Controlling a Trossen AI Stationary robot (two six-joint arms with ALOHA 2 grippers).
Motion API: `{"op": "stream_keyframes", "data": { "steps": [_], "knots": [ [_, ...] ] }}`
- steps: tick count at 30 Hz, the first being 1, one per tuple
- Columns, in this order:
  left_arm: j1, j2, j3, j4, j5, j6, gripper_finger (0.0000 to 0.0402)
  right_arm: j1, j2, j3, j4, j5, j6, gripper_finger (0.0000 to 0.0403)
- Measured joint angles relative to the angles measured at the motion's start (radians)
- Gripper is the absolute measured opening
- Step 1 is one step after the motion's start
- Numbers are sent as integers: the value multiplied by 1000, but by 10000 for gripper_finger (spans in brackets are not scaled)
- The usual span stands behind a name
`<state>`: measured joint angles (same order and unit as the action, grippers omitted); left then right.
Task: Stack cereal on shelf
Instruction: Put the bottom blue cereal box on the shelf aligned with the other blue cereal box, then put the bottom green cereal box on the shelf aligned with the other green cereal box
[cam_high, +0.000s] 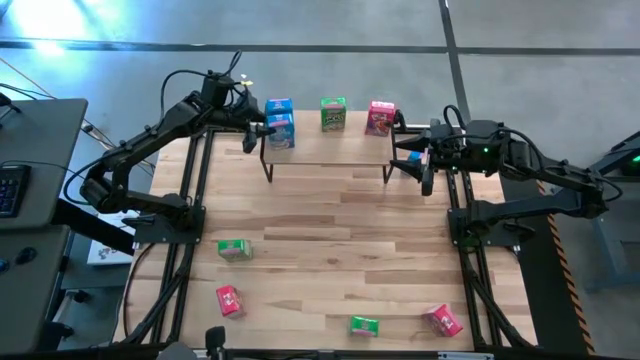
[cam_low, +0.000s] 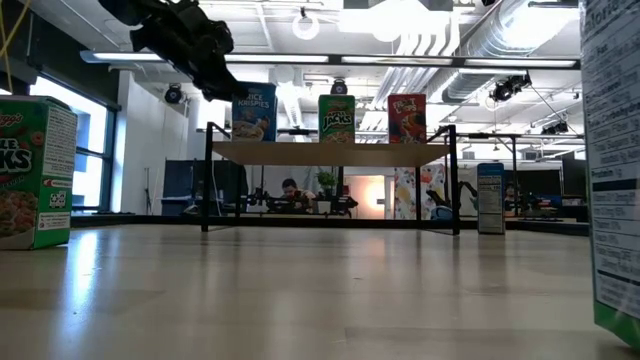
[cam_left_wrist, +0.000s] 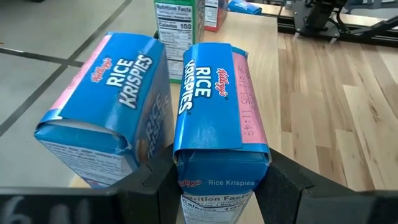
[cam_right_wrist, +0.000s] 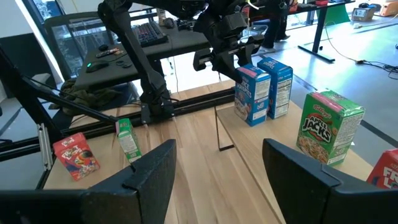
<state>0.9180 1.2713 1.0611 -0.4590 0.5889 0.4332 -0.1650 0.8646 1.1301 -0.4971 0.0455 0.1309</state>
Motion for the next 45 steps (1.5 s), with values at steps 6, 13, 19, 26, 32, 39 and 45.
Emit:
{"op": "stream_keyframes", "data": {
  "steps": [6,13,19,26,32,39,45],
  "knots": [
    [0,0,0,-2,1,7,167,0,0,0,0,0,0,232],
    [0,2,-2,-5,-33,9,207,0,0,0,0,0,0,232],
    [0,-4,-2,-5,-43,-10,222,0,0,0,0,0,0,232],
    [0,-65,-2,-1,-91,-36,223,0,0,0,0,0,0,232],
    [-3,-147,-2,-7,-128,-39,223,0,0,0,0,0,0,232],
    [-48,-253,-2,-9,-163,-90,223,0,0,0,0,0,0,232],
    [-187,-329,-2,-7,-162,-156,223,0,0,0,0,0,0,232]
  ]
}}
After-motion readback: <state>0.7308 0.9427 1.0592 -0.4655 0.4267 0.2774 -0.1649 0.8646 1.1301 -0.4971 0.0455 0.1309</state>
